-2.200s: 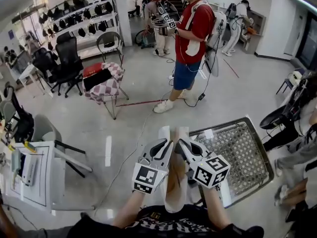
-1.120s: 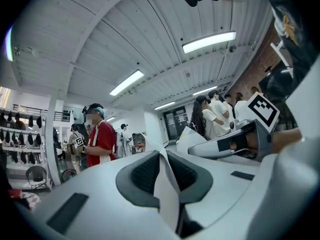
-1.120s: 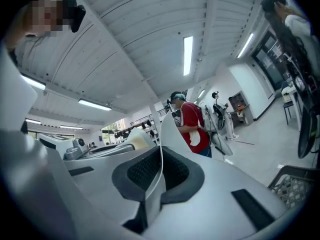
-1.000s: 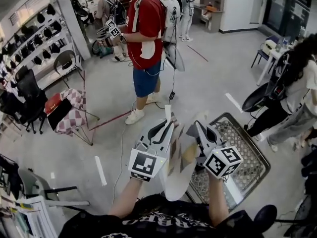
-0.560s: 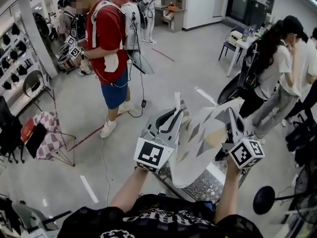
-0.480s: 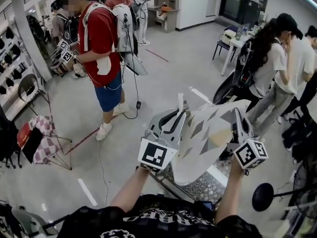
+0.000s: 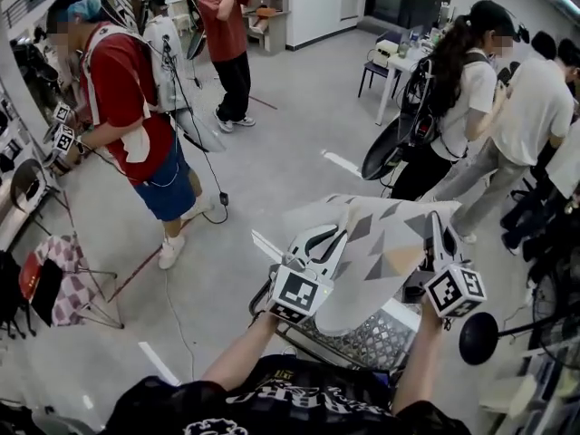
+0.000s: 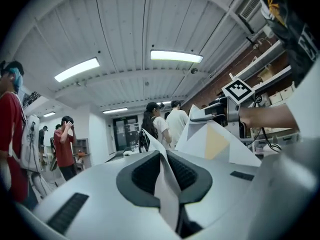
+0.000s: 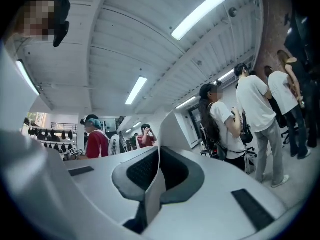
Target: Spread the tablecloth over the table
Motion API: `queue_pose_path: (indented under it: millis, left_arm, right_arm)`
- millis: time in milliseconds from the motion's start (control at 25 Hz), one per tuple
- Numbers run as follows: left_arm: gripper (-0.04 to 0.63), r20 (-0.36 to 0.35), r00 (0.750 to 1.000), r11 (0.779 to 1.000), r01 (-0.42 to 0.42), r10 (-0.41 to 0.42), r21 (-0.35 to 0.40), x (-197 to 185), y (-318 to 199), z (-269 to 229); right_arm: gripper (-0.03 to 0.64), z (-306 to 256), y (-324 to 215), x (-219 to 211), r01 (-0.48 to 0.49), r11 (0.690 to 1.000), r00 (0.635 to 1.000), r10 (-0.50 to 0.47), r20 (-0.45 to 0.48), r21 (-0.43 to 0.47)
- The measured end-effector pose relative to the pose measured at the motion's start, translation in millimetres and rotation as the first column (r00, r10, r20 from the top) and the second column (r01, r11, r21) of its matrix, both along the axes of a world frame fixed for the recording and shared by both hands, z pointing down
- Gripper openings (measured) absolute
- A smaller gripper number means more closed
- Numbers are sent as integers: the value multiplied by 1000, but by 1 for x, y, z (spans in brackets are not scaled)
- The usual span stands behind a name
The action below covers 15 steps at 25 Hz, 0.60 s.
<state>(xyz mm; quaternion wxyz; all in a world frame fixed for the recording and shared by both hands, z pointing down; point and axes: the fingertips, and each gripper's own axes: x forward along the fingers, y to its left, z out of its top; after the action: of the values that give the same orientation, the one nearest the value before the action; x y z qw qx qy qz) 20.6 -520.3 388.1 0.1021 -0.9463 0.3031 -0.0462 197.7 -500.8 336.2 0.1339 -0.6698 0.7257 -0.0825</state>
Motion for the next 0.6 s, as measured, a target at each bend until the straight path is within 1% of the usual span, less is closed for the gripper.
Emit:
queue_pose_path:
  millis: [120,240,440,600]
  left_arm:
    - [43,-9,1000,999,-22,21,-32,8,0,11]
    - [43,-24,999,998,-45,44,-48,21,-2,13]
    - [43,-12,996,995,-92,92,-34,56,8,12]
    - [43,19,989,989,-147,147,-20,88,28,12]
  right_arm:
    - [17,3,11,18,-42,999,998,41,50,20]
    - [17,3,27,39,-104,994,994,103,32,26]
    - [17,-12,61,83,-220,974,976,220,8,60]
    - [17,-3,94,121,-288,957,957,287,28,37]
